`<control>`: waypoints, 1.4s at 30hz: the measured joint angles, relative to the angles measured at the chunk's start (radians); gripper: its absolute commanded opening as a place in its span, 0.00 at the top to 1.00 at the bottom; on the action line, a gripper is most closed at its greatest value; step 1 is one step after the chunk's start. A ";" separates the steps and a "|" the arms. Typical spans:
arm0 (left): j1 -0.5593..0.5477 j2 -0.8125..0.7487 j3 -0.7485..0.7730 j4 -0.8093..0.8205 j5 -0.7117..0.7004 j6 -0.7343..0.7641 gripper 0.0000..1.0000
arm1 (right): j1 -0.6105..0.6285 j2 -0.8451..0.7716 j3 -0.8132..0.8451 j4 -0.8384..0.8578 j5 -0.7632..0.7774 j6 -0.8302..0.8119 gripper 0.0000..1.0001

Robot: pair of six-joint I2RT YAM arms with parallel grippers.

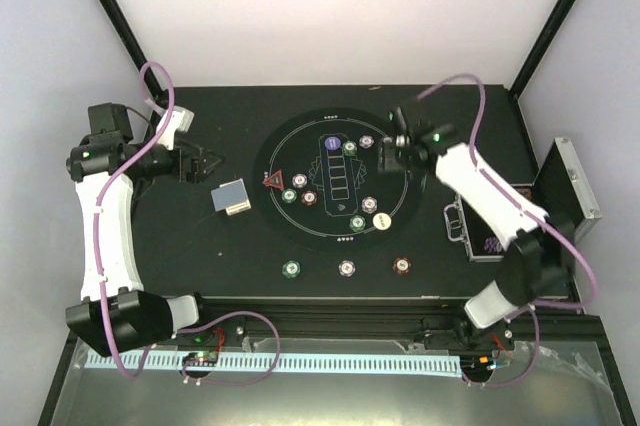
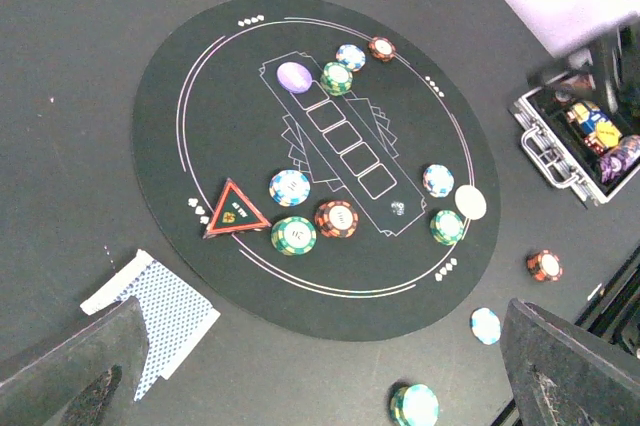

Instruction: Distribute texas hold em gaming equipment

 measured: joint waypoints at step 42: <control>0.000 -0.013 0.005 -0.036 0.016 0.024 0.01 | 0.415 -0.280 -0.859 0.185 0.032 0.374 0.38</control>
